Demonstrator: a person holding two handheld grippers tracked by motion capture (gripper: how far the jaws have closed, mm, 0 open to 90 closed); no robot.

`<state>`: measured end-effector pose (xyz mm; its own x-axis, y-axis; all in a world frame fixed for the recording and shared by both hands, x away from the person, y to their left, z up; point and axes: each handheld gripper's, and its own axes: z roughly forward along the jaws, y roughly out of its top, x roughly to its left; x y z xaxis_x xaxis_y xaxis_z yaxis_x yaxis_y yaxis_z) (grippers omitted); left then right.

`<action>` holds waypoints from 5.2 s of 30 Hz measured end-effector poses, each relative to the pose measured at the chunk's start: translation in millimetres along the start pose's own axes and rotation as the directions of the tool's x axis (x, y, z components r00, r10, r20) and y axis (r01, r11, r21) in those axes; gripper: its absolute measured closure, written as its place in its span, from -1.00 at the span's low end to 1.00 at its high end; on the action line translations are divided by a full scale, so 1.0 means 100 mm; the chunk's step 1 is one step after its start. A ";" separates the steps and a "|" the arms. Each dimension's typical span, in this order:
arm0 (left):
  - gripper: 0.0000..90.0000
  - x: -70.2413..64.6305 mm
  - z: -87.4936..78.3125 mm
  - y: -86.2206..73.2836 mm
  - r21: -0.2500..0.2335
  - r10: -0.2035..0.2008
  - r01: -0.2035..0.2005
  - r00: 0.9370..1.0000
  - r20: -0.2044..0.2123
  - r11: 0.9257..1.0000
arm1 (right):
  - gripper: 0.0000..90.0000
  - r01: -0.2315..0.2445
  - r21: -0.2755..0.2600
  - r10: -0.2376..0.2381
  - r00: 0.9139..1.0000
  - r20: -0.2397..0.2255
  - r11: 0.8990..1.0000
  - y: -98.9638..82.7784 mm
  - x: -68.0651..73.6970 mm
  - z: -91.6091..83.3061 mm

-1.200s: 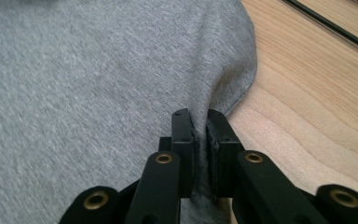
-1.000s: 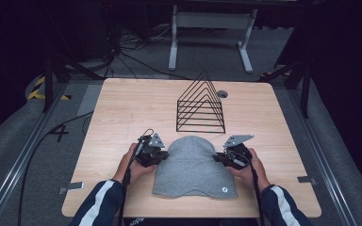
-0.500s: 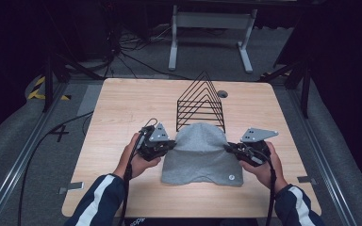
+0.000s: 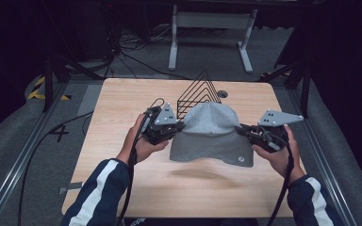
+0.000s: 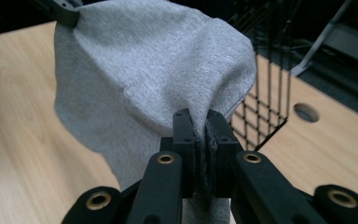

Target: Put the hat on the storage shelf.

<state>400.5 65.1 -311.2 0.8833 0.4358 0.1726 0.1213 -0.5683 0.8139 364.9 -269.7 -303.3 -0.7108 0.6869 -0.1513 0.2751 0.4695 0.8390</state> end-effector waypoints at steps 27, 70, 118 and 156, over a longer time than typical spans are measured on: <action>0.93 0.64 -0.46 1.00 -0.136 -0.006 -0.014 0.990 -0.141 0.991 | 0.88 0.039 -0.143 -0.021 0.992 0.127 0.989 1.12 -0.44 -0.30; 0.93 1.24 0.04 1.07 -0.106 -0.127 0.101 0.953 -0.273 0.989 | 0.88 -0.004 -0.148 0.030 0.985 0.171 0.989 1.33 -1.01 0.37; 0.93 0.98 0.31 0.47 -0.069 -0.120 0.111 0.982 -0.148 0.991 | 0.88 0.042 -0.053 -0.037 0.994 0.101 0.998 0.86 -0.77 0.67; 0.93 0.79 0.52 -0.02 -0.107 -0.155 0.143 0.981 -0.115 0.984 | 0.87 -0.015 -0.064 0.015 1.000 0.007 0.998 0.17 -0.75 0.83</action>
<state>493.7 64.2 -327.9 0.7961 0.5958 0.1067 0.1976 -0.4224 0.8846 476.4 -266.9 -321.0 -0.7017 0.6981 -0.1422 0.2437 0.4227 0.8729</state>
